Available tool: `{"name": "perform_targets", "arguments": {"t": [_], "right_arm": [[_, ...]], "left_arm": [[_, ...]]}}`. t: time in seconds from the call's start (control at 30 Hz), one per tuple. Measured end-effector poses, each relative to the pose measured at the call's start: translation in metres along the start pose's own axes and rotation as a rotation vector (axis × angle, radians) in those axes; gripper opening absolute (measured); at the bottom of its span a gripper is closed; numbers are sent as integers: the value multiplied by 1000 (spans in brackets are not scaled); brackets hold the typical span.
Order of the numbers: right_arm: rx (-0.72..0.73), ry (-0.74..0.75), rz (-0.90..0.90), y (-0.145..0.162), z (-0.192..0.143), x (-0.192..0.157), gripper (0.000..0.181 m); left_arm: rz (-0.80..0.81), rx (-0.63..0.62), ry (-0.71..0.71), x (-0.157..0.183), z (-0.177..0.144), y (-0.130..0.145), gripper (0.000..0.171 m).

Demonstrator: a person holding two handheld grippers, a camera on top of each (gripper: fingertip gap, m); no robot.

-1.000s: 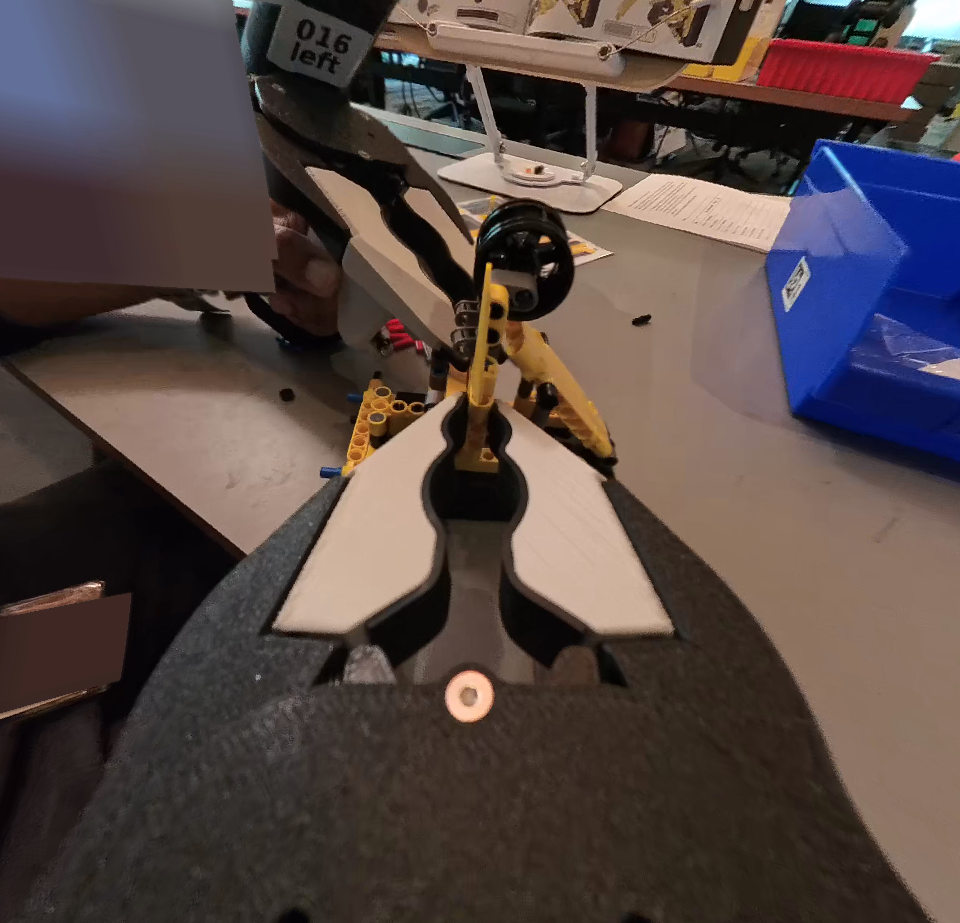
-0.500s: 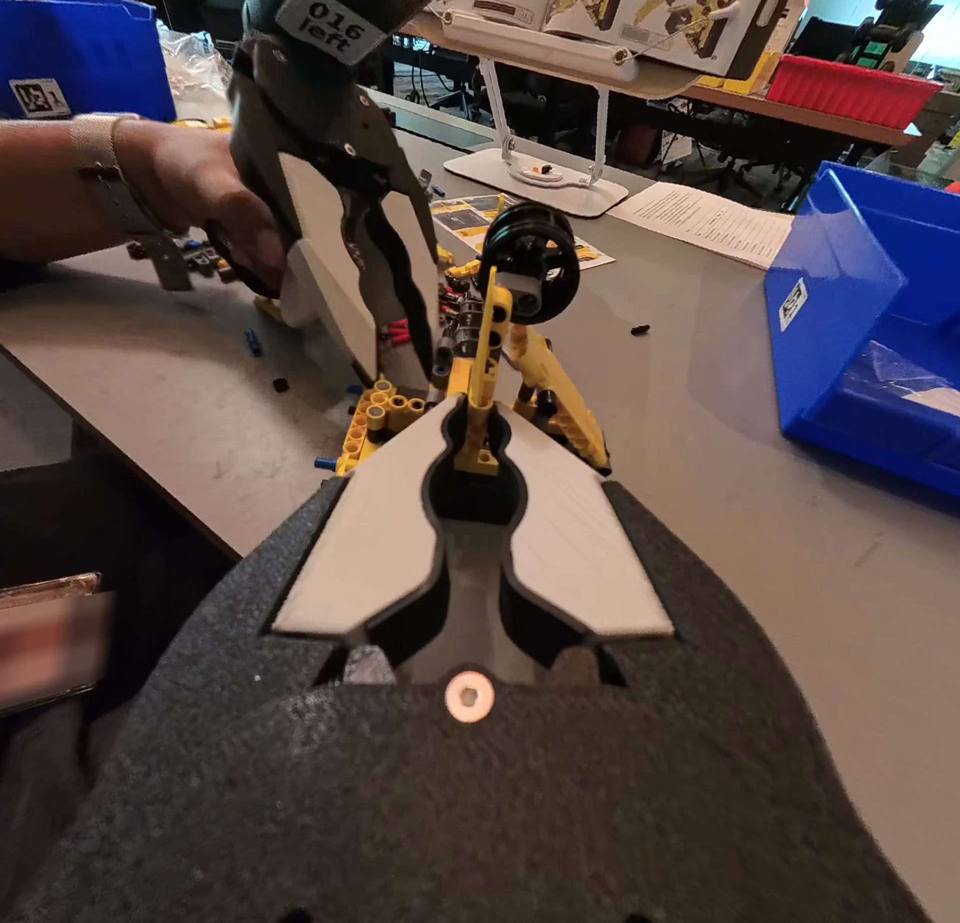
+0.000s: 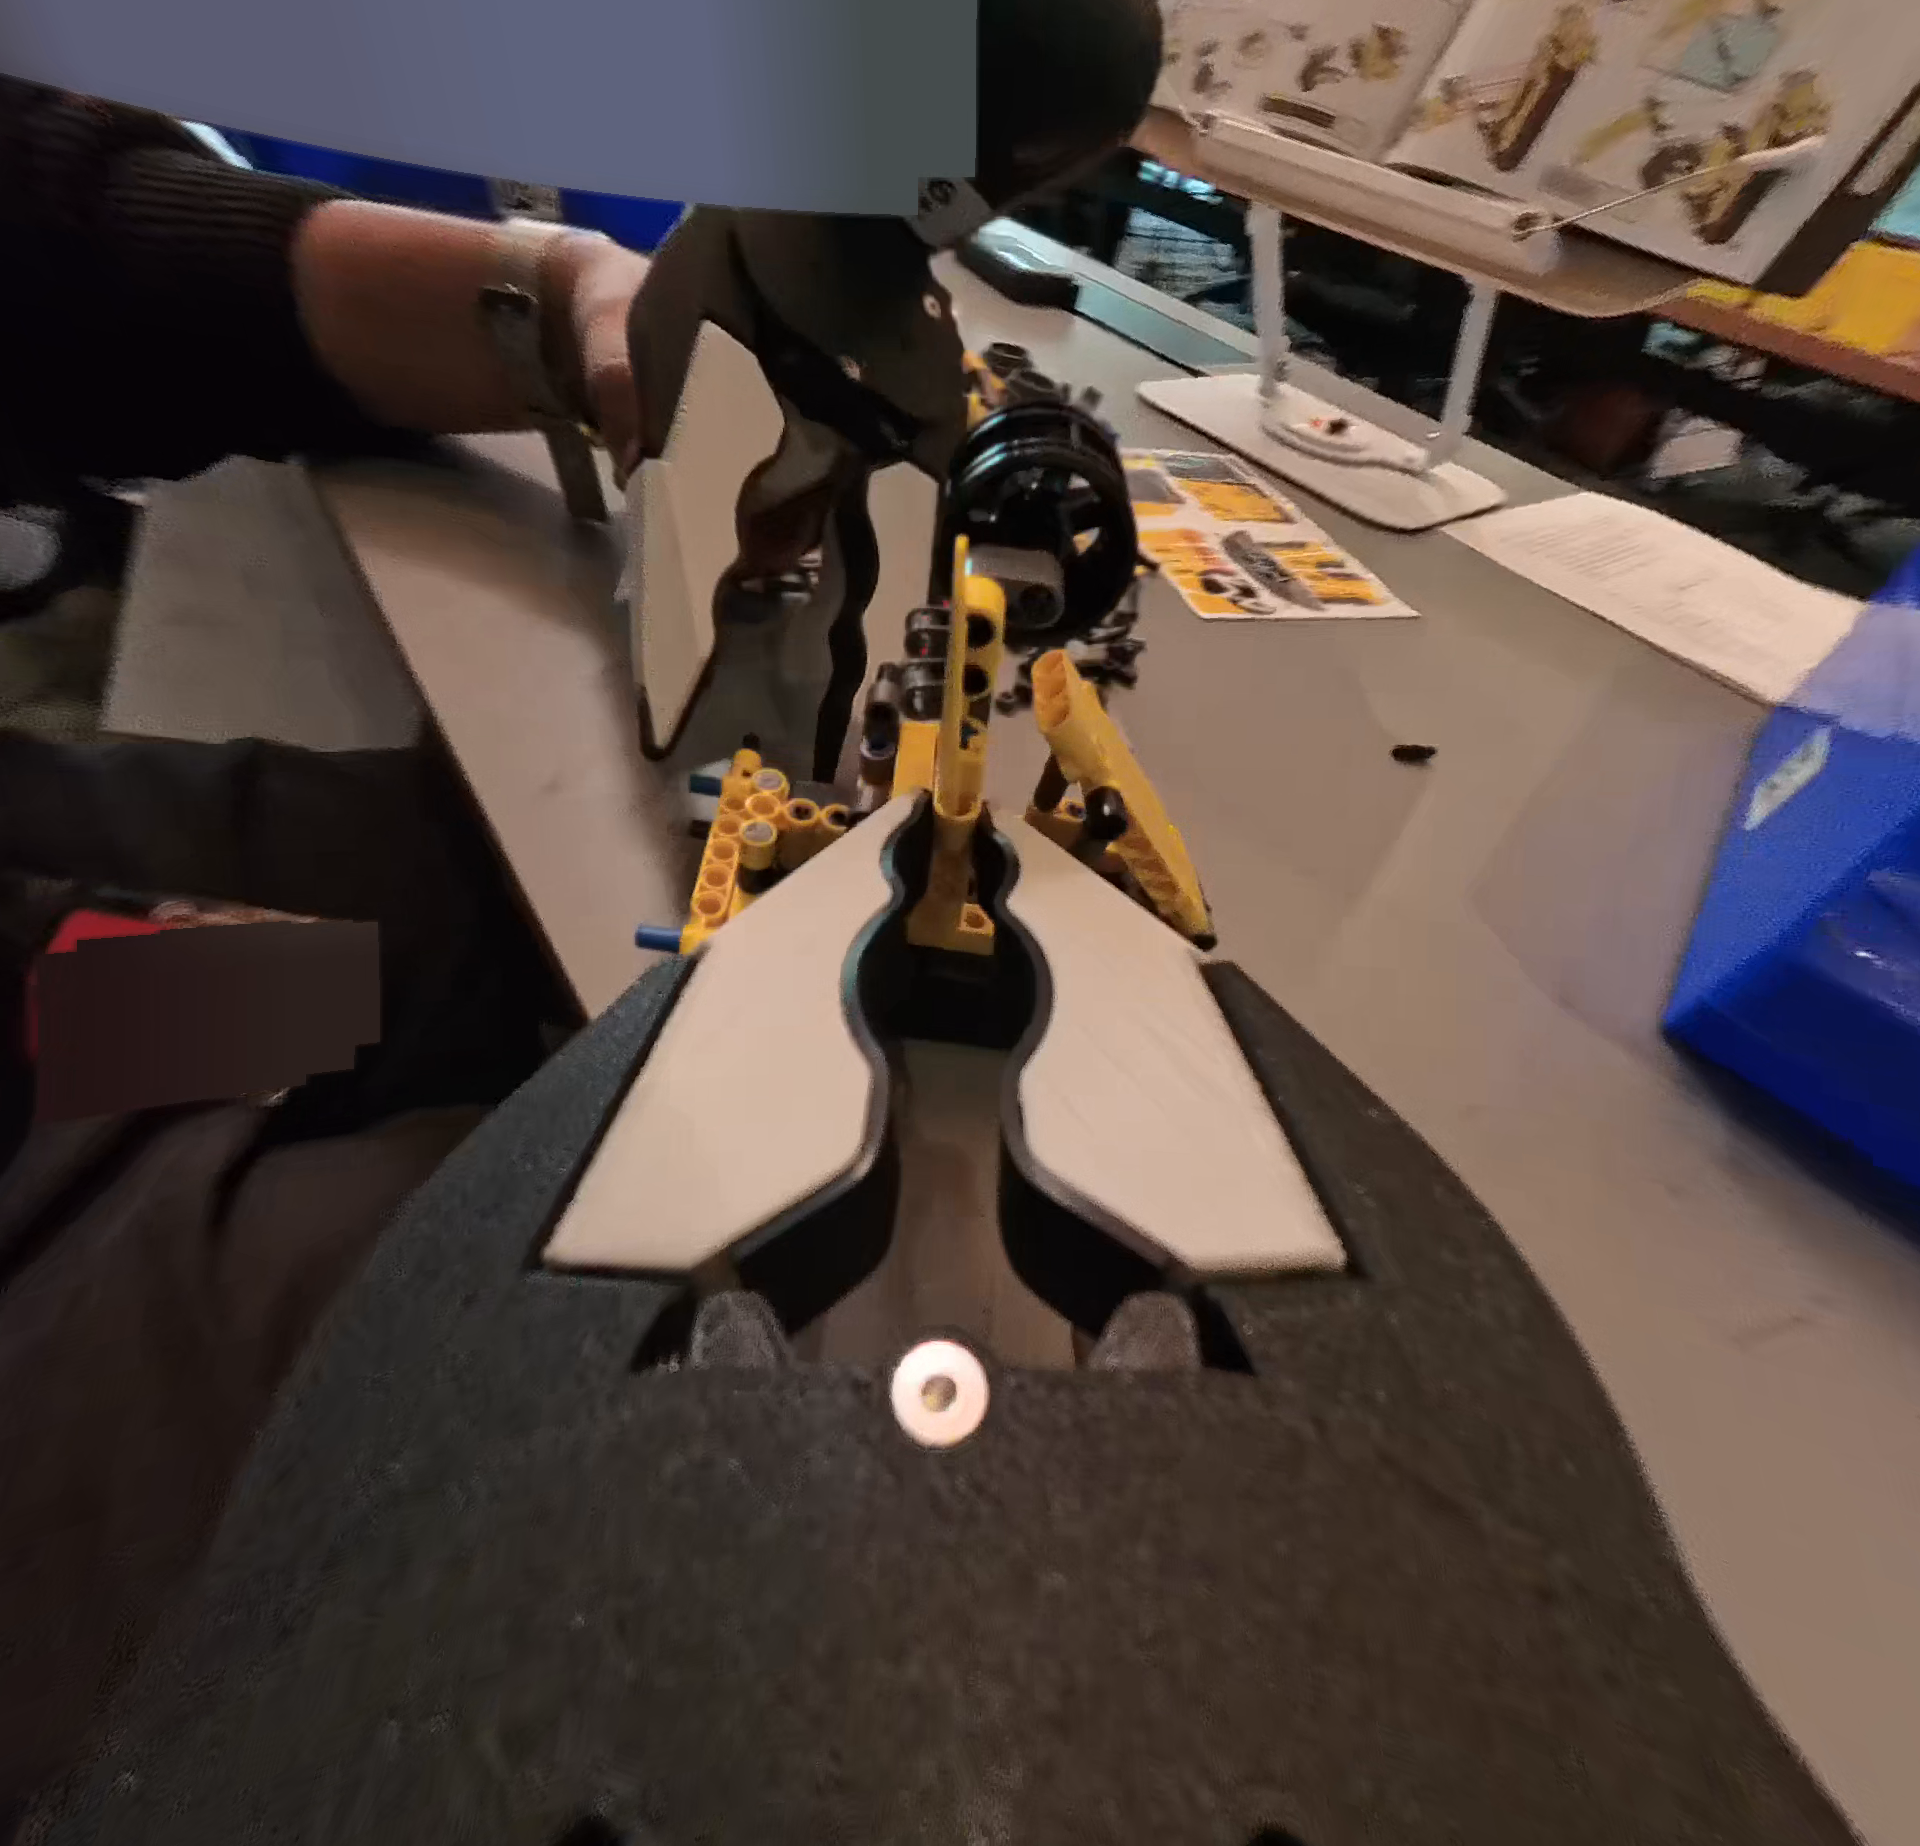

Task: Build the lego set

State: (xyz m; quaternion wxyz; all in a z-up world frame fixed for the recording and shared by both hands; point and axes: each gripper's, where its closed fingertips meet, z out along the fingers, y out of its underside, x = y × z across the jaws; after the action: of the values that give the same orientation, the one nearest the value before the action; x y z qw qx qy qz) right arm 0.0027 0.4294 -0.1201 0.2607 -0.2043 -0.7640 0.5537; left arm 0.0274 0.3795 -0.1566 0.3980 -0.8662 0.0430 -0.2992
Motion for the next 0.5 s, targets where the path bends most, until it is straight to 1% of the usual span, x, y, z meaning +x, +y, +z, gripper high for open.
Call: {"name": "perform_targets", "arguments": {"t": [0.1, 0.2, 0.27, 0.33, 0.37, 0.43, 0.5], "right_arm": [[6, -77, 30, 3, -10, 0, 5], [5, -98, 54, 4, -13, 2, 5], [4, -101, 62, 4, -13, 2, 5], [1, -107, 79, 4, -12, 2, 6], [0, -109, 85, 5, -12, 2, 6], [-3, -114, 98, 5, -11, 3, 6], [-3, -117, 119, 5, -11, 3, 6]], "left_arm": [[-9, 17, 51, 9, 8, -5, 45], [11, 66, 58, 12, -1, -16, 45], [57, 154, -19, 2, -17, -32, 44], [125, 264, -182, -20, -33, -50, 44], [186, 307, -242, -26, -37, -57, 44], [286, 334, -275, -25, -33, -63, 42], [312, 320, -269, -24, -25, -63, 37]]}}
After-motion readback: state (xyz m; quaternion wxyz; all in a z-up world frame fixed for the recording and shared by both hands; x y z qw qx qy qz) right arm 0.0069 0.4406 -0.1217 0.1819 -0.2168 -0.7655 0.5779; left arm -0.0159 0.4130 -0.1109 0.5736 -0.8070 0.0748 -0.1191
